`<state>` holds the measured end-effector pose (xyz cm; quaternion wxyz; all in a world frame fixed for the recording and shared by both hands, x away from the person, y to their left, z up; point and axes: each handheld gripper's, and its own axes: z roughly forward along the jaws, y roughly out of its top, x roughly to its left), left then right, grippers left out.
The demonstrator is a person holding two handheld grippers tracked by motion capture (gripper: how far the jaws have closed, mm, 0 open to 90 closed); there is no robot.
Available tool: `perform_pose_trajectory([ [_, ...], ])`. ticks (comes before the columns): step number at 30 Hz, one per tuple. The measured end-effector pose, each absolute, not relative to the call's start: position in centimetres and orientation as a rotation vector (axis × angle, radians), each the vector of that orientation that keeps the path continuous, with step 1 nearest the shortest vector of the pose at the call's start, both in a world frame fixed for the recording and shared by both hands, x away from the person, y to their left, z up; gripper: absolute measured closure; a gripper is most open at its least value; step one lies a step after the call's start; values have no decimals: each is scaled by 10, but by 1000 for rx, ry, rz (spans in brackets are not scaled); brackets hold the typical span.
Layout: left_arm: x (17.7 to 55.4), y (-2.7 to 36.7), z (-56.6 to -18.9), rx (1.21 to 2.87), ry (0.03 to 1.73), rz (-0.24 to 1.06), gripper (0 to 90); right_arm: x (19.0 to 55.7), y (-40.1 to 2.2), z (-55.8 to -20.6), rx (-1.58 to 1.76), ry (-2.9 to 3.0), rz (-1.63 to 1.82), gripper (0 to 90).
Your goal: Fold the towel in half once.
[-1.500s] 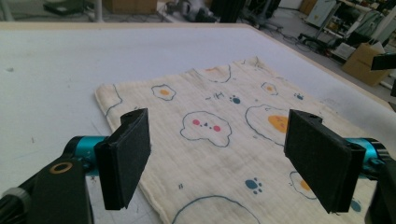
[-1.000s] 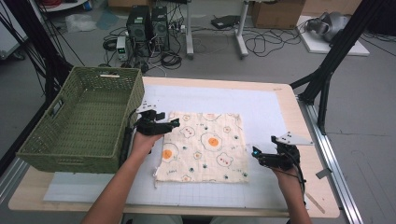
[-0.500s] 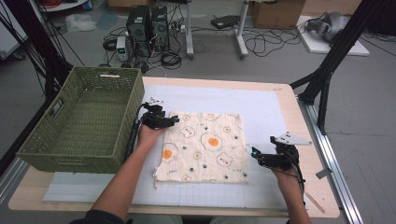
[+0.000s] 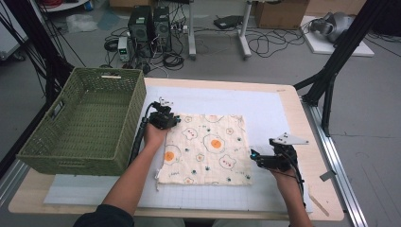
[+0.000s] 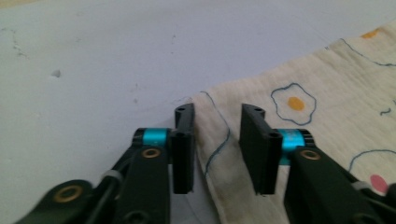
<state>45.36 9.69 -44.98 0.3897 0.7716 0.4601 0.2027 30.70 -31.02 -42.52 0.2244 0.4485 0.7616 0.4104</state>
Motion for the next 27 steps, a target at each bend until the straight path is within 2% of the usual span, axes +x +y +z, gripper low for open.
perform_pose_trajectory([
  [1,454,97,-450,1957,1163,508,783,309,-309,-426,1244,2104,1124,112],
  [4,454,97,-451,1949,1158,498,848,314,-306,-428,1268,2107,1131,112],
  [21,455,102,-452,1906,1180,434,851,422,-268,-436,1374,2210,941,118],
  [27,456,105,-453,1891,1188,405,852,439,-273,-445,1464,2127,979,339],
])
